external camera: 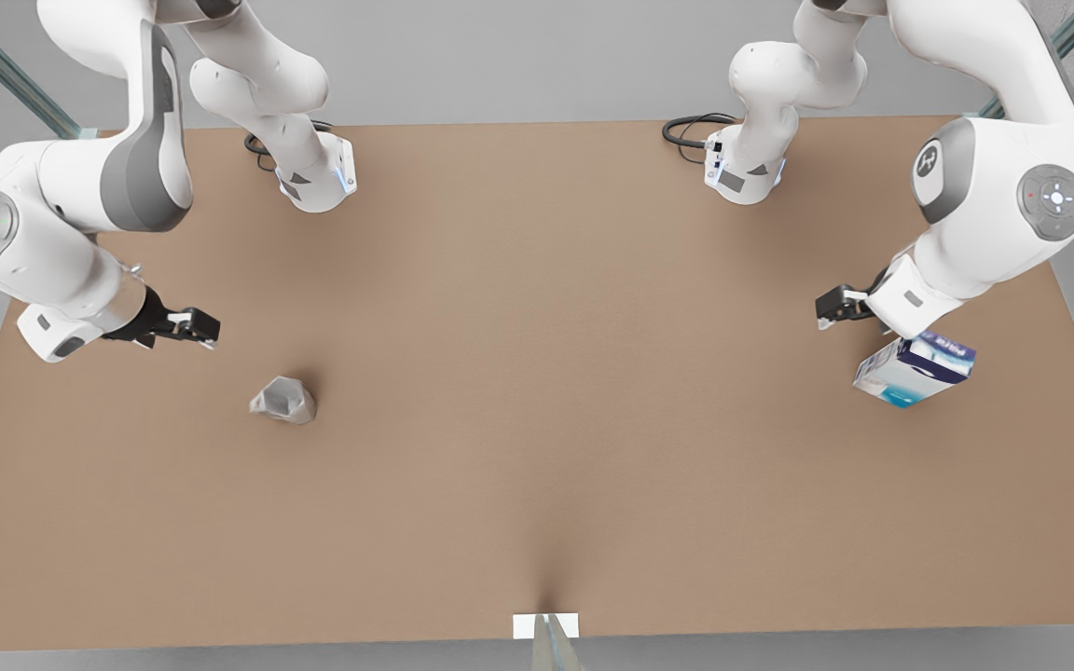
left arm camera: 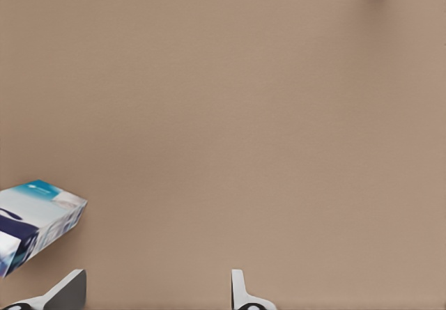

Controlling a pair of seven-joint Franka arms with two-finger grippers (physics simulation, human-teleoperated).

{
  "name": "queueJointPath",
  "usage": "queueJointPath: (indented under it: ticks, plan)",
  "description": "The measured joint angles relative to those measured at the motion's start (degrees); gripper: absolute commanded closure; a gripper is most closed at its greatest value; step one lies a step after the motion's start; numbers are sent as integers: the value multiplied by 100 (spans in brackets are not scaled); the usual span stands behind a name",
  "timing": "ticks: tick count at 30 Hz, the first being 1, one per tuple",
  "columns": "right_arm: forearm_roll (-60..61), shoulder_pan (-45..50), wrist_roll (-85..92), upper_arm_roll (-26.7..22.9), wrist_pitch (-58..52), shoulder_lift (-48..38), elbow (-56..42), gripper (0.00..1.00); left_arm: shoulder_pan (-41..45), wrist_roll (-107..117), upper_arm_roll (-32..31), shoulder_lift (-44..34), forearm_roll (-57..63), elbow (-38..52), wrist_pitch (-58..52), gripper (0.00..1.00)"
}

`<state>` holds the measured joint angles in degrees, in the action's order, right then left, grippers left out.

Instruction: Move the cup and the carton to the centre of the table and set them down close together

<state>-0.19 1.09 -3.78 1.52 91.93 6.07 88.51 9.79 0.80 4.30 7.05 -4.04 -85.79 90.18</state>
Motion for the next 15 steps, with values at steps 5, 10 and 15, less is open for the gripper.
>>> queueJointPath:
  ticks: [5, 10, 15]
  plan:
    - [-8, 66, -13, 60, 145, 181, -22, 0, -1, -27, 0, -10, 7, -55, -70, 0]
    - [-17, 88, 369, 568, 658, 658, -17, 0, -4, -19, 4, 7, 24, -79, -70, 0]
    - [-6, 457, 769, 607, 915, 887, 99, 0, -1, -19, 8, 3, 31, -127, -79, 0]
